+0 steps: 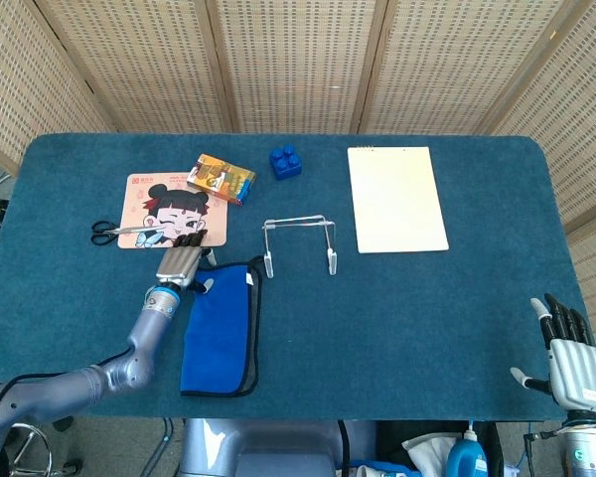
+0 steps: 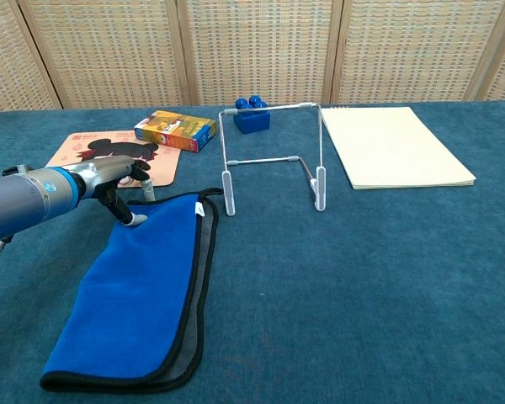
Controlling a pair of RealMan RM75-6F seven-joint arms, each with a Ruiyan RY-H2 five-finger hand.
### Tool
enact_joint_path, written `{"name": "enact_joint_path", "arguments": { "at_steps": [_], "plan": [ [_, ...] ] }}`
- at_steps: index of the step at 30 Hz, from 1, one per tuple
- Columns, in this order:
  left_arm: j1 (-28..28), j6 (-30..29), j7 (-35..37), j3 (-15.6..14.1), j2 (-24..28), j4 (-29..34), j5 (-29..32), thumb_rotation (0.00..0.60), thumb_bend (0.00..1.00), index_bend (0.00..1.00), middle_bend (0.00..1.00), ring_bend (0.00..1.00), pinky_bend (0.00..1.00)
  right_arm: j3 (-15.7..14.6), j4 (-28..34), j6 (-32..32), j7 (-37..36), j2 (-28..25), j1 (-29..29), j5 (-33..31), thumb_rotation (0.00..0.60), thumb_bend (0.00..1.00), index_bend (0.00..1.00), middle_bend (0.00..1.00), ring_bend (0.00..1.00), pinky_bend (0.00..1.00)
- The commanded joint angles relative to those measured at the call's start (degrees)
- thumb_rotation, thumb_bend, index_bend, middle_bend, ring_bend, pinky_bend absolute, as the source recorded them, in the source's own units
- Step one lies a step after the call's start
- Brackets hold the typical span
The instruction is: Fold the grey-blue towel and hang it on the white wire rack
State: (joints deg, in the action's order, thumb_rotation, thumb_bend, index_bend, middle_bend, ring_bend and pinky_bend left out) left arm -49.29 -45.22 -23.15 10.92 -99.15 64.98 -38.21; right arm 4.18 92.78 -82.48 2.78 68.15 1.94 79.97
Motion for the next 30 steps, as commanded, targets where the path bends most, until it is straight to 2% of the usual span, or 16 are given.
{"name": "enact_joint_path", "arguments": {
  "at_steps": [1,10,20,26,30],
  "plan": [
    [0.1,-0.3,-0.4,0.1,0.1,0.1,0.5,0.598,0.31,0.56,0.00,0.00,0.00,0.0,0.0,0.0,-0.1,-0.1,0.0,0.0,0.600,0.00,0.00,0.00,0.00,0.00],
    [0.3,-0.2,-0.5,0.5,0.8,2.2,1.0,0.600,0.32,0.70,0.00,0.00,0.00,-0.1,0.1,0.0,-0.4,-0.1,0.0,0.1,0.600,0.00,0.00,0.00,0.00,0.00],
    [0.1,-1.3,-2.1,0.4,0.9,2.9,1.9,0.600,0.33,0.77,0.00,0.00,0.00,-0.1,0.1,0.0,-0.5,-0.2,0.0,0.0,0.600,0.00,0.00,0.00,0.00,0.00],
    [0.0,-1.3,-2.5,0.5,0.7,2.8,2.4,0.600,0.42,0.79,0.00,0.00,0.00,-0.1,0.1,0.0,-0.6,-0.2,0.0,0.0,0.600,0.00,0.00,0.00,0.00,0.00],
    [-0.1,-1.3,-2.6,0.5,0.9,2.9,2.6,0.600,0.45,0.85,0.00,0.00,0.00,-0.1,0.1,0.1,-0.7,-0.2,0.0,0.0,0.600,0.00,0.00,0.00,0.00,0.00]
  ]
}}
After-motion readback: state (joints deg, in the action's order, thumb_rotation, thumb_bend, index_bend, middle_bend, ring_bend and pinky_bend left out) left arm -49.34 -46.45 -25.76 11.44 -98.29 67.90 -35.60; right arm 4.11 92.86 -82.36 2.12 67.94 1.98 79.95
